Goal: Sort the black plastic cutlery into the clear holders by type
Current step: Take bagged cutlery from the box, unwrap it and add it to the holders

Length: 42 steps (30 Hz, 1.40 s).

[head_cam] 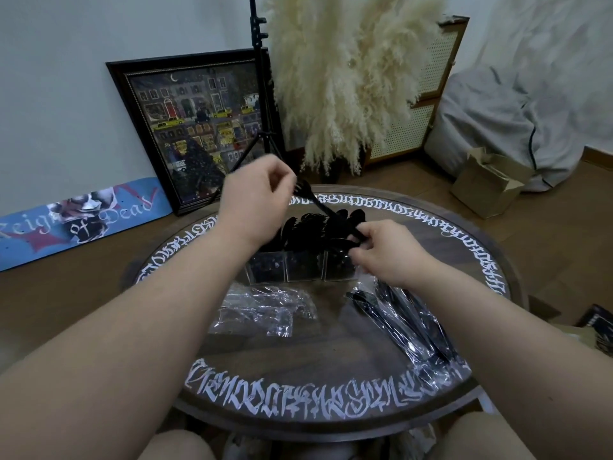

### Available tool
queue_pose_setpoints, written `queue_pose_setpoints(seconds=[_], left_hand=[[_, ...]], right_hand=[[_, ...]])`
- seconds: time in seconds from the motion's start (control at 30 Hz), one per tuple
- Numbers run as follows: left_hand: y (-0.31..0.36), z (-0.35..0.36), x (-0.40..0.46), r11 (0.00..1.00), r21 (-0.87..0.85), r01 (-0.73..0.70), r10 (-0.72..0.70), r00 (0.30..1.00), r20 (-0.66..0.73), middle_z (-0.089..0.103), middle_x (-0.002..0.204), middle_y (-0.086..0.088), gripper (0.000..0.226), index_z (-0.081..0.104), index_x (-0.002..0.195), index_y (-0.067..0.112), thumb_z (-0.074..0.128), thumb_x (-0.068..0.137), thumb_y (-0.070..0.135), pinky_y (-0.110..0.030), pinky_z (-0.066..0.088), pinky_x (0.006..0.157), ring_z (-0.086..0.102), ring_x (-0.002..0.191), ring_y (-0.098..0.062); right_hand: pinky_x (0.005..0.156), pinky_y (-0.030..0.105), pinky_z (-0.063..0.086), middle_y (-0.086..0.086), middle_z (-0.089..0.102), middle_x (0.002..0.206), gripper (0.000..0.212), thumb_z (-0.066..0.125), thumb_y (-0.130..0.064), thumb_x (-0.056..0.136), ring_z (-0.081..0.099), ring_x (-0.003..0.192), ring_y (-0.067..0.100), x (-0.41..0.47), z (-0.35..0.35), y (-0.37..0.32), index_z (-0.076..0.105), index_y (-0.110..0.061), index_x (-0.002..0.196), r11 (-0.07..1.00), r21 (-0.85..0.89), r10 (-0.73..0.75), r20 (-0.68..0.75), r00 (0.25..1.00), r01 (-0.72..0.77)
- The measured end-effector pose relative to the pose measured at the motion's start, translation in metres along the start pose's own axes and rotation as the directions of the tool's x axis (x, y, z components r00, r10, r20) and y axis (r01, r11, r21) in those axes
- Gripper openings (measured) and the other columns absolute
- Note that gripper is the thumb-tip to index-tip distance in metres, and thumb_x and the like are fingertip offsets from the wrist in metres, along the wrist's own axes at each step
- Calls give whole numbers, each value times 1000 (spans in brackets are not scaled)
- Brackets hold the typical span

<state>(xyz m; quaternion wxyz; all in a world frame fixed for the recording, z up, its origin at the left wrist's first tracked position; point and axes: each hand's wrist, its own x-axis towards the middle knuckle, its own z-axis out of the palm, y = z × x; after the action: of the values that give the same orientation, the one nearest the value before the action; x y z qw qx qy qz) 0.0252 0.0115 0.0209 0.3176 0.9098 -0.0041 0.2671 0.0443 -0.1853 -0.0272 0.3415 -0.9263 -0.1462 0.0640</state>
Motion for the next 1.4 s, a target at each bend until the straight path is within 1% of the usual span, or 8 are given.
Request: queue_pose_setpoints(seconds=[0.2,0.4,0.53,0.7,0.83,0.97,1.1,1.4], left_hand=[[0,-18,24,972,173,-158,189,966,-178,71,88,0,16,73,97,13,59,92,21,-30,52,80,65,80,-16],[-11,9,25,904,392,-174,145,984,103,72,103,-6,25,72,106,15,52,96,27,-39,51,84,65,95,-27],[-24,31,16,897,405,-178,47,949,313,71,99,-6,31,73,101,13,45,99,28,-39,50,80,63,92,-28],[-34,43,10,923,372,-100,-99,872,479,66,81,-6,48,64,85,10,32,101,41,-36,44,71,58,82,-27],[-41,41,9,899,406,-166,-86,841,535,65,120,-1,36,60,126,25,35,102,30,-35,45,92,51,116,-24],[-54,38,11,850,498,-174,-158,817,554,58,124,0,44,52,130,37,39,94,14,-40,39,95,36,124,-24],[-37,41,11,781,544,-308,24,884,467,58,129,8,34,53,127,28,33,101,33,-42,35,93,39,123,-24],[-38,60,8,788,519,-331,-3,841,541,57,131,9,35,52,129,33,31,101,38,-41,34,94,44,121,-23]], right_hand=[[58,25,36,-11,59,64,9,61,-18,85,51,61,10,8,-25,7,66,-23,79,992,110,95,-350,932,-60],[57,7,32,-15,54,64,15,60,-15,88,51,64,0,15,-37,-1,64,-29,92,989,117,-19,-493,870,88],[56,7,34,-11,55,64,11,60,-17,88,50,61,2,19,-38,4,57,-26,83,987,115,-25,-561,827,108],[62,13,39,-10,60,67,11,58,-15,86,57,66,10,28,-41,5,57,-24,80,975,177,5,-622,783,134],[72,34,53,-7,59,73,19,54,-10,87,65,73,21,36,-41,2,54,-29,91,958,170,-68,-646,761,229],[74,42,53,-6,61,73,15,52,-11,87,65,72,20,49,-36,1,62,-19,96,949,91,-158,-690,706,302],[74,36,50,-6,61,73,15,52,-14,91,61,71,18,59,-29,1,66,-13,97,947,33,-203,-704,680,318],[72,28,41,-12,60,69,20,54,-19,94,54,72,15,63,-10,14,69,-19,106,975,-74,-217,-527,822,210]])
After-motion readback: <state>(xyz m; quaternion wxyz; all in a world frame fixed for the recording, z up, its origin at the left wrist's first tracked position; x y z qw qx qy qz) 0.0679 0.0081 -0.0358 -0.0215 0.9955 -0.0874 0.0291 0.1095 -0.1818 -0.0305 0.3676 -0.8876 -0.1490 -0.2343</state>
